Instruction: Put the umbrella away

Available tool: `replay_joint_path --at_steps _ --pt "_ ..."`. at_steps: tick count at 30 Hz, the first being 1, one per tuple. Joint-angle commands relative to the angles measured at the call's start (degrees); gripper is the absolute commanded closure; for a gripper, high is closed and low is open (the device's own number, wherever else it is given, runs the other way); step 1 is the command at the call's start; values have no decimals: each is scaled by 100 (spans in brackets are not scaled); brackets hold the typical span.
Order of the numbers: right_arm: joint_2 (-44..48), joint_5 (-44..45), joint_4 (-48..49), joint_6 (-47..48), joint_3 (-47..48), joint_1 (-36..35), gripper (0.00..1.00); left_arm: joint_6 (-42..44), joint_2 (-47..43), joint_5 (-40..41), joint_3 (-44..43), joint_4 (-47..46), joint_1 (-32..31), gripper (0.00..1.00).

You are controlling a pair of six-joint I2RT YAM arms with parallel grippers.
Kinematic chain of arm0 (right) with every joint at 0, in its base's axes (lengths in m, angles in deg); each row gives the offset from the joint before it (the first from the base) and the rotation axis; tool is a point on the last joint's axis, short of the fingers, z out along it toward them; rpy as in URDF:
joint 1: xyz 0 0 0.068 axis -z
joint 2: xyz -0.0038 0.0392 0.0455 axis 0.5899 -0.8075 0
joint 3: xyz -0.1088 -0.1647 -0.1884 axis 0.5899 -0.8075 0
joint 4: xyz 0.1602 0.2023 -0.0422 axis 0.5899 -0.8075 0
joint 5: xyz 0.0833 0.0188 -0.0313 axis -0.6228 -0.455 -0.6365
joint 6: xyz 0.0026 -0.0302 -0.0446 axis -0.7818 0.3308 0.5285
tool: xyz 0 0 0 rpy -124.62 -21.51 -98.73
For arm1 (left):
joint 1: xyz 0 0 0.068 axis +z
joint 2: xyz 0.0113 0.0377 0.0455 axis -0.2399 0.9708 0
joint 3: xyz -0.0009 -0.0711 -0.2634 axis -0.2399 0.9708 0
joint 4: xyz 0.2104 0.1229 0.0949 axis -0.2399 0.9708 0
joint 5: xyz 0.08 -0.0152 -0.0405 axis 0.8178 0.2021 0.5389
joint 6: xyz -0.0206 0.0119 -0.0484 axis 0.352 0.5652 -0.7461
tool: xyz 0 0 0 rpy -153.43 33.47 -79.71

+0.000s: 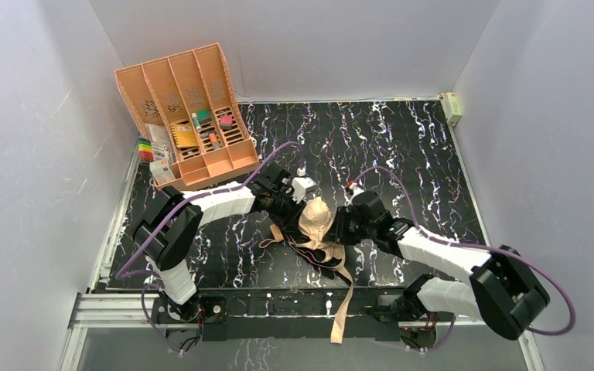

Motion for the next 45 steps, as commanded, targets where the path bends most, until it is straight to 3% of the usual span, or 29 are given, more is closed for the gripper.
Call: replay_joint_path --at_steps 1,9,13,22,25,35,45 --pt "650 517 -1579 648 573 391 70 75 169 740 -34 394 6 100" --pt "314 102 -2098 2085 1733 1362 35 1178 -93 621 165 296 -316 100" --pt "-14 78 -1883 2676 2104 1450 26 1804 -277 708 229 249 -312 100" --pt "-323 -377 -826 3665 2103 1490 22 3800 -688 871 689 -630 -317 100" --pt "-630 -676 -1286 4062 2451 1543 18 4306 -702 918 775 -801 -310 100" --pt "-1910 -2618 -1939 4892 3306 1601 4 4684 -593 626 786 -1018 -315 100" --pt "-2563 -3506 -2314 5295 3665 1561 2 4780 -513 507 762 -966 -318 100"
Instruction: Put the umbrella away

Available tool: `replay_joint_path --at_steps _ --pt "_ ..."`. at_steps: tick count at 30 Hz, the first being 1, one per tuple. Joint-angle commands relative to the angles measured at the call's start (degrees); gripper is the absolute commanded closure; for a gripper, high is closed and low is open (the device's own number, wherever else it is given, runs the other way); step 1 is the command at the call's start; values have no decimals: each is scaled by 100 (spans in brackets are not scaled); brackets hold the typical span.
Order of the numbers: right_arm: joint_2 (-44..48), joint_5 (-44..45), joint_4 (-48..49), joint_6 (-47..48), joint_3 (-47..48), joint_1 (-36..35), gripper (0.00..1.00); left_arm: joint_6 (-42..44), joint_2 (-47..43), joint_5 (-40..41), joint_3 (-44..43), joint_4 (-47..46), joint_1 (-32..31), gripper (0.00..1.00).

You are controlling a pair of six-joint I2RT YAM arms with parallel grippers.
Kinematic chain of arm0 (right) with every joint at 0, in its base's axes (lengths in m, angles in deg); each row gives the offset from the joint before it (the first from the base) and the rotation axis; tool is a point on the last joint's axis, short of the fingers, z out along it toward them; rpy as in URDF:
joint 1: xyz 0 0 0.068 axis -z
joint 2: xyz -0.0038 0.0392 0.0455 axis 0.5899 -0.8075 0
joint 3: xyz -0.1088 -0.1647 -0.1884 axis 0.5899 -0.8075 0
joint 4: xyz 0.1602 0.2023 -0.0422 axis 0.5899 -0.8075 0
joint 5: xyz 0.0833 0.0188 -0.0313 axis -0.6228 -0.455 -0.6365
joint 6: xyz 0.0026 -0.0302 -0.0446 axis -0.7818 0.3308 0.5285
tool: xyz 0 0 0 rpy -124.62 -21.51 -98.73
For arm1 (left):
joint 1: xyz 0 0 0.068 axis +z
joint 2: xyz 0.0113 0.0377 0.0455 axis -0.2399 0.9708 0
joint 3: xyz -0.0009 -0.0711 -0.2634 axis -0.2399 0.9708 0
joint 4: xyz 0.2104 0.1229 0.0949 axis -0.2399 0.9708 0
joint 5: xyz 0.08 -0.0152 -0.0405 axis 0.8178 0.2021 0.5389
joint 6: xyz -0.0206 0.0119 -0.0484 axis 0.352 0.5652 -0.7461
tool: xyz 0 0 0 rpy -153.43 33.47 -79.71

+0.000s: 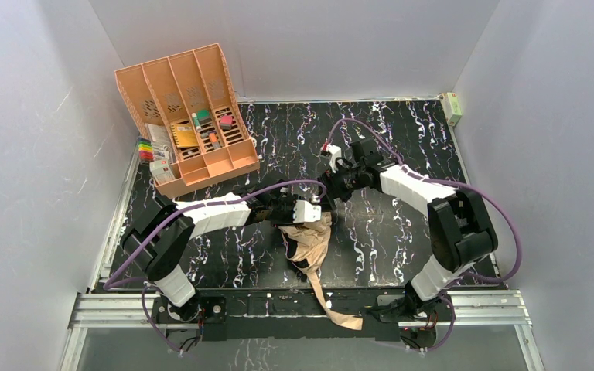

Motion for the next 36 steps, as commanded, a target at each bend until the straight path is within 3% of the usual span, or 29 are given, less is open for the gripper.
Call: replay_joint_path --at_steps 1,12,16,22,25,31,36 --pt "-232 -644 -305 389 375 -60 2 234 32 -83 77 44 8 100" --pt "-658 -60 -667 488 274 -420 2 274 30 -125 61 104 9 100" --pt "-883 179 -688 467 267 -461 7 225 21 -158 59 88 9 100" --pt "-1144 533 -866 570 369 -460 25 0 -103 -184 143 -101 20 100" --pt "-1168 704 -833 585 322 -466 44 -246 -295 -278 202 -295 62 100" --pt "-1118 1159 -492 426 238 -461 81 -965 -912 -704 367 -698 348 83" --pt "-1094 1744 -274 244 244 -460 91 -1500 -1540 -1093 552 -867 593 58"
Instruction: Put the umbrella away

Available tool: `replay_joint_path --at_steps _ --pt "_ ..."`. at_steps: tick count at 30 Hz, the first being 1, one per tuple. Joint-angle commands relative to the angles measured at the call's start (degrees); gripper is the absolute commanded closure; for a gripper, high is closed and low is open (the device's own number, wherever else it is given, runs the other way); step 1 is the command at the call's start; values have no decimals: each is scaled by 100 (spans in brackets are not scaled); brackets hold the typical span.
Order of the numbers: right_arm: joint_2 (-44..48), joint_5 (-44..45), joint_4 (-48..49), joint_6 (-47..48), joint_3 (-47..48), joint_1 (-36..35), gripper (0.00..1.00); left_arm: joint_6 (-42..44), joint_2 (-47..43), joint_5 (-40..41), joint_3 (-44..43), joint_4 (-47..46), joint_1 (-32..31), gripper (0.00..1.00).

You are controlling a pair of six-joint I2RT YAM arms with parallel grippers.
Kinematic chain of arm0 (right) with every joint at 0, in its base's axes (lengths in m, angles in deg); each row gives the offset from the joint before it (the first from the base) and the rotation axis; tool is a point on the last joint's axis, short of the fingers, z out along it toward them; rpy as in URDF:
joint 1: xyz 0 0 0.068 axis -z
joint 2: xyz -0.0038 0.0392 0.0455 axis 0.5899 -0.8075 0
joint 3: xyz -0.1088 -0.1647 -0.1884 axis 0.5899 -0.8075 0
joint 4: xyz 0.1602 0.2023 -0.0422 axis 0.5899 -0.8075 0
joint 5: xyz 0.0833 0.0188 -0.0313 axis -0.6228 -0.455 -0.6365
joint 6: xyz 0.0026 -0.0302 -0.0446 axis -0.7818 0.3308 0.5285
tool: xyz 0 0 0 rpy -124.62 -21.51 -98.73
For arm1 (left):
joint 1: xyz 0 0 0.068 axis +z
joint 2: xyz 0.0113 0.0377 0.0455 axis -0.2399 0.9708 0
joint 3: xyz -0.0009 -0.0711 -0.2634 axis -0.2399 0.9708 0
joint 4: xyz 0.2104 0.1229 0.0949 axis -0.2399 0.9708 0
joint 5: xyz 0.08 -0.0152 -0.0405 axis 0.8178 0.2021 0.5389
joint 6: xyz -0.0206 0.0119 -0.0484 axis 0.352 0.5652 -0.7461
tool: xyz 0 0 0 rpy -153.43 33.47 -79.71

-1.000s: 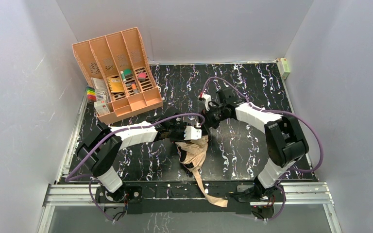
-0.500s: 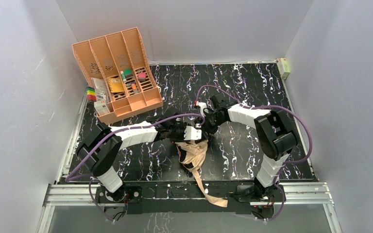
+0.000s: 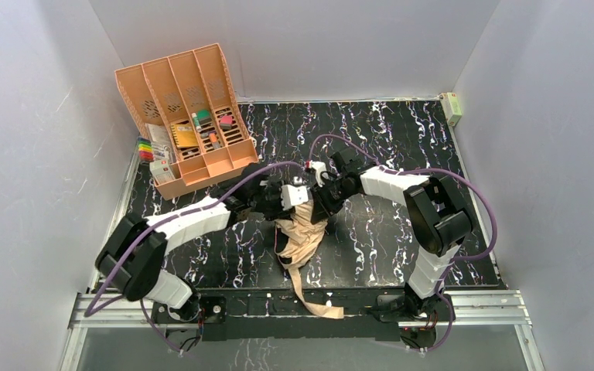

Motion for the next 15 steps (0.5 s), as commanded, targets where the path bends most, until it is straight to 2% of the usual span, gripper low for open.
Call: replay_joint_path --at_steps 1,8,15 --pt "-13 1480 138 -225 -7 74 93 -695 -814 -650 216 -377 180 55" --pt "169 2189 584 23 -305 -127 99 -1339 -1934 -465 530 -248 416 46" --pt "439 2904 1018 789 -699 -768 100 -2231 -2986 163 789 -406 741 39"
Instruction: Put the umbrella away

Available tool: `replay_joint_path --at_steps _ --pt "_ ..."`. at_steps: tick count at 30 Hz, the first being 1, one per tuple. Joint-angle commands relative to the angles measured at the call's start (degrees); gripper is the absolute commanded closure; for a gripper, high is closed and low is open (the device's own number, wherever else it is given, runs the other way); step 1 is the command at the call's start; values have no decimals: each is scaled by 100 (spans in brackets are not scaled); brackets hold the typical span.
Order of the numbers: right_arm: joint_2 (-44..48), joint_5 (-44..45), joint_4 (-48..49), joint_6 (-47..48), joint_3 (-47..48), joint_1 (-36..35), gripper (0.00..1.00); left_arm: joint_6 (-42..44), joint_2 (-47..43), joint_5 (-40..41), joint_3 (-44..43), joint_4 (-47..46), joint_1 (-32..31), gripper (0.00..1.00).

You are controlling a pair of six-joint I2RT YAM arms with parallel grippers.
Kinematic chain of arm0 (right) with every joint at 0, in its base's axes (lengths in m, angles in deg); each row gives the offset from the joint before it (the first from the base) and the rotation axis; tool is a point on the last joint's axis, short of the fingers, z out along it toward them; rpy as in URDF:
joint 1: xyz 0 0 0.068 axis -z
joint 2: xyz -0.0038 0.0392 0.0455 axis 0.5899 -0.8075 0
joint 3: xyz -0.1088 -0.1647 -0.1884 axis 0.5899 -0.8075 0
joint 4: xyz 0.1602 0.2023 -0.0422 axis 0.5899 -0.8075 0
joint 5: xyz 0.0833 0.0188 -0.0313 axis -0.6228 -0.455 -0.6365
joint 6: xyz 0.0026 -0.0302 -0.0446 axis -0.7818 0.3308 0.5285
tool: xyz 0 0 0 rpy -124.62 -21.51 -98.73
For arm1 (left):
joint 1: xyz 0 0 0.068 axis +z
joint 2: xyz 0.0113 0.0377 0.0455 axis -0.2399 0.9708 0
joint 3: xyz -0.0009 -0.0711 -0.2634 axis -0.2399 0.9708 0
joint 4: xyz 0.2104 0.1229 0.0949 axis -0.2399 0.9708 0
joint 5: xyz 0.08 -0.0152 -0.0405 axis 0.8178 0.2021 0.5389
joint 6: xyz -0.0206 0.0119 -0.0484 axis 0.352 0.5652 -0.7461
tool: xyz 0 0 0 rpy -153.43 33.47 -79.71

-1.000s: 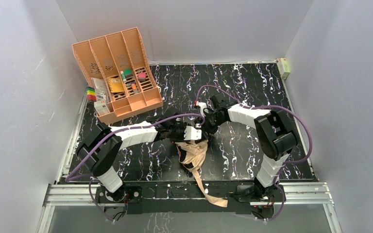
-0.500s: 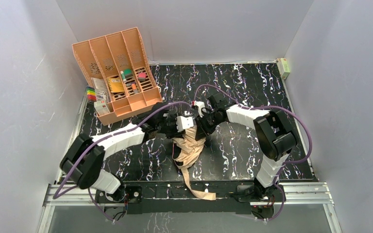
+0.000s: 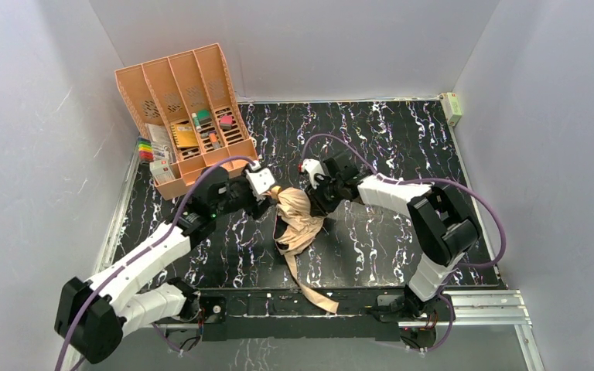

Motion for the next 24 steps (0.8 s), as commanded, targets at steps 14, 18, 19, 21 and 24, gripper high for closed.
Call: replay_joint_path --at_steps 14,18,19,21,24 --pt "851 2897 2141 2807 -2319 -2039 94 473 235 -1133 -172 1008 370 35" --pt "961 3091 2578 3060 -2666 -2298 94 683 563 -1322 -216 1050 370 35" --pt "984 3077 2667 3086 -2727 -2337 94 709 628 -1391 -195 1004 370 35" --pt "1025 3056 2806 3164 -2855 -2417 93 735 775 -1452 -170 891 371 34" --pt "1055 2994 2883 3339 -2980 -2524 92 713 1011 -1474 -183 672 370 32"
